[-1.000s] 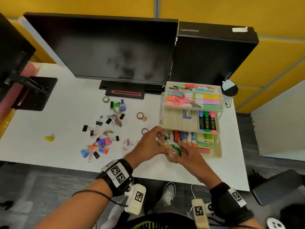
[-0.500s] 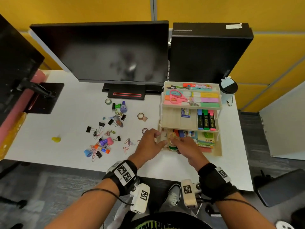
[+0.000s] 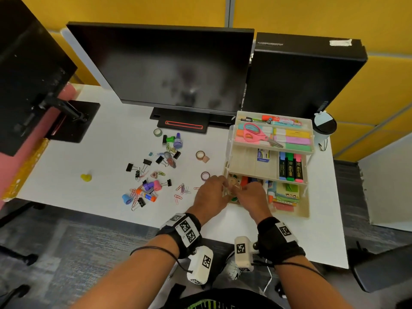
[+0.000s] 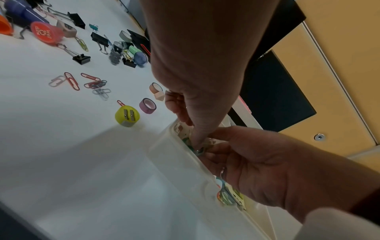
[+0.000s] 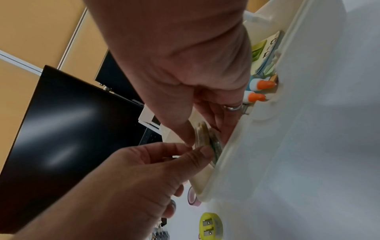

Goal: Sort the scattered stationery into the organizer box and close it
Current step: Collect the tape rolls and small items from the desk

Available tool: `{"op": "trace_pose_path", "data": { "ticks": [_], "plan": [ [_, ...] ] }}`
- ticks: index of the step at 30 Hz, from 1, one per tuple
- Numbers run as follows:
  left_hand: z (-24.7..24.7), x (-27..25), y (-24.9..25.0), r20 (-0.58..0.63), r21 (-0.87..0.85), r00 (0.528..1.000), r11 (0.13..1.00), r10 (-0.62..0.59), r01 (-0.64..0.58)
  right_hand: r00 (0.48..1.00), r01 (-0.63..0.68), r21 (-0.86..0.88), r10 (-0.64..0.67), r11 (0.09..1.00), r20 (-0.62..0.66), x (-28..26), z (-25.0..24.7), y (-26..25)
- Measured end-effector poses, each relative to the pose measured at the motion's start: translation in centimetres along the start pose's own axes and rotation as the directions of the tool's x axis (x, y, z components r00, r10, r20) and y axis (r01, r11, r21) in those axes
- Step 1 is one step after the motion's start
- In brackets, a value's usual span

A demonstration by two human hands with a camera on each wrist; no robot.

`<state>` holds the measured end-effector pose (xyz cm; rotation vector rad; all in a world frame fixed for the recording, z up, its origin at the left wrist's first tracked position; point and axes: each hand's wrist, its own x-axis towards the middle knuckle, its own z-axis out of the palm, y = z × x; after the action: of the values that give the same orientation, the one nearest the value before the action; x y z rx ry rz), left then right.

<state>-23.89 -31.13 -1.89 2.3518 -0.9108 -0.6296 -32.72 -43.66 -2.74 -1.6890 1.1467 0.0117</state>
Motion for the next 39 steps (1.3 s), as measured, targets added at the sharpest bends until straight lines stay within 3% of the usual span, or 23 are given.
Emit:
{"op": "trace_pose_path", "data": {
  "ticks": [7,16,29,39],
  "plan": [
    [0.5,0.6,1.4,-0.006,0.112,0.998,0.992,0.059,-0.058,0.995,-0.102,0.032,0.102,0.994,-0.003,1.3,-0.6,0.6],
    [0.6,2.2,1.0,0.053,0.292,0.994,0.95,0.097,-0.108,0.986,-0.16,-0.049,0.162,0.986,0.029,2.0,0.3,-0.4],
    [0.7,3.3,1.7,0.159,0.541,0.983,0.825,0.089,-0.162,0.983,-0.175,-0.066,0.177,0.982,0.037,2.2,-1.0,0.4],
    [0.2,3.7,2.3,0.272,0.618,0.94,0.711,0.207,-0.336,0.993,0.037,-0.355,-0.075,0.934,-0.093,0.9,-4.3,3.0]
  ]
}}
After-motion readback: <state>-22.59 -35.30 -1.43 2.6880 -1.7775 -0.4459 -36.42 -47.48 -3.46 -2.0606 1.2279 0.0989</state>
